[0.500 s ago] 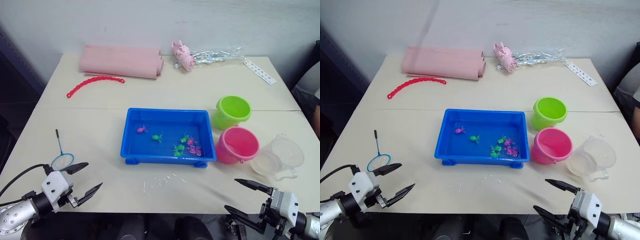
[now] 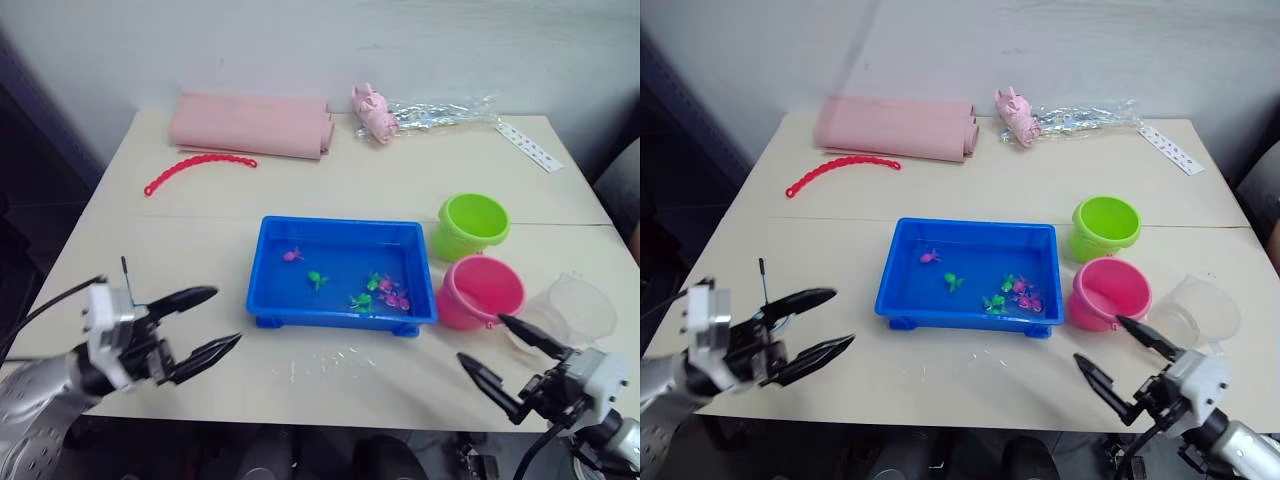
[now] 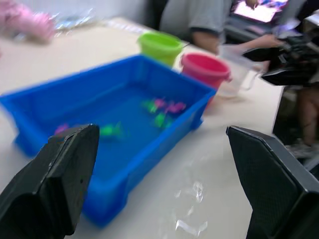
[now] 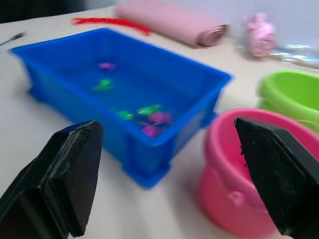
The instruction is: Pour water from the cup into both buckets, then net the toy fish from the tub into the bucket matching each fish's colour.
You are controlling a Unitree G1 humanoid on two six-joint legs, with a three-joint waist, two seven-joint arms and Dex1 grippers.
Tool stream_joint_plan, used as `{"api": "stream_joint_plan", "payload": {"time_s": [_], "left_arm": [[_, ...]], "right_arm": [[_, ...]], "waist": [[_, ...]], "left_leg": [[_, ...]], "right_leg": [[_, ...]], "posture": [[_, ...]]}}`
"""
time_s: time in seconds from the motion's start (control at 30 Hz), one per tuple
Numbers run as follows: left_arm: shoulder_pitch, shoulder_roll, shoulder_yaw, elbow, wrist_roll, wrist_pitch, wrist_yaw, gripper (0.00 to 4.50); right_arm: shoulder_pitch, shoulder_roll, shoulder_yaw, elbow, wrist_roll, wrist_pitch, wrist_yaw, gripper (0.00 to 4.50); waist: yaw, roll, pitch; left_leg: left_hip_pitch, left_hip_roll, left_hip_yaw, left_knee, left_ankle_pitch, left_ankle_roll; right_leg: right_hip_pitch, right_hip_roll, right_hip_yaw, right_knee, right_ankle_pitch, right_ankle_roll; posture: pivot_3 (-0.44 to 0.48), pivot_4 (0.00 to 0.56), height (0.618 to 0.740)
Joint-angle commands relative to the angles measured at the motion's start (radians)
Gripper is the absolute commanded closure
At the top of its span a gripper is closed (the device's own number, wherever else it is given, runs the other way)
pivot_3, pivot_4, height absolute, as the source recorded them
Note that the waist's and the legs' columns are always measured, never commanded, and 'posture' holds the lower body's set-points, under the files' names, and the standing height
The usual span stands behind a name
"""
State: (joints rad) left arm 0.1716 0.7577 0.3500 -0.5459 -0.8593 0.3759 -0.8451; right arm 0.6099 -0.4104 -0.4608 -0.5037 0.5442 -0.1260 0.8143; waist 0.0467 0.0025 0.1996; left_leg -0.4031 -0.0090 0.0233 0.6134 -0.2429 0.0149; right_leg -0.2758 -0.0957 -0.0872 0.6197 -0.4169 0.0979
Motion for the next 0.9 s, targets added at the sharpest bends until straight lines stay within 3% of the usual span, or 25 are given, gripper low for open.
{"api": "stream_joint_plan", "payload": {"time_s": [0.03, 0.23, 0.37, 0.6, 0.9], "left_arm": [[-0.121, 0.0, -0.095, -0.006, -0.015, 0.046, -0.023, 0.03], [-0.3, -0.036, -0.262, 0.105, 0.067, 0.034, -0.139, 0.03], [-0.37, -0.054, -0.353, 0.173, 0.162, -0.019, -0.219, 0.03], [-0.461, -0.1, -0.405, 0.246, 0.255, -0.086, -0.266, 0.03], [-0.385, -0.085, -0.357, 0.197, 0.281, -0.09, -0.237, 0.03]], "right_arm": [[0.095, 0.089, -0.108, -0.082, 0.045, 0.0, -0.131, 0.0], [0.262, 0.299, -0.175, -0.128, 0.058, -0.032, -0.281, 0.0], [0.276, 0.375, -0.14, -0.104, 0.036, 0.053, -0.406, 0.0], [0.061, 0.326, -0.165, 0.016, 0.038, 0.204, -0.619, 0.0], [-0.046, 0.261, -0.117, 0.066, 0.004, 0.286, -0.64, 0.0]], "waist": [[-0.001, -0.001, 0.0], [-0.02, 0.0, -0.001], [-0.032, 0.0, -0.001], [-0.046, -0.001, -0.002], [-0.052, 0.0, -0.002]], "left_leg": [[0.0, 0.0, 0.001, 0.0, 0.0, 0.0], [0.0, 0.001, 0.008, -0.003, 0.001, -0.002], [0.0, 0.003, 0.013, -0.005, 0.001, -0.004], [0.001, 0.003, 0.016, -0.006, 0.001, -0.004], [0.0, 0.004, 0.016, -0.004, 0.002, -0.002]], "right_leg": [[0.0, 0.0, 0.001, 0.0, 0.0, 0.0], [-0.008, 0.002, 0.01, 0.004, 0.0, 0.0], [-0.014, 0.003, 0.016, 0.007, -0.001, -0.001], [-0.016, 0.003, 0.021, 0.009, -0.001, -0.002], [-0.016, 0.003, 0.021, 0.01, -0.001, -0.002]], "posture": [[0.0, 0.15, 0.74], [0.0, 0.15, 0.74], [0.0, 0.15, 0.74], [0.0, 0.15, 0.74], [0.0, 0.15, 0.74]]}}
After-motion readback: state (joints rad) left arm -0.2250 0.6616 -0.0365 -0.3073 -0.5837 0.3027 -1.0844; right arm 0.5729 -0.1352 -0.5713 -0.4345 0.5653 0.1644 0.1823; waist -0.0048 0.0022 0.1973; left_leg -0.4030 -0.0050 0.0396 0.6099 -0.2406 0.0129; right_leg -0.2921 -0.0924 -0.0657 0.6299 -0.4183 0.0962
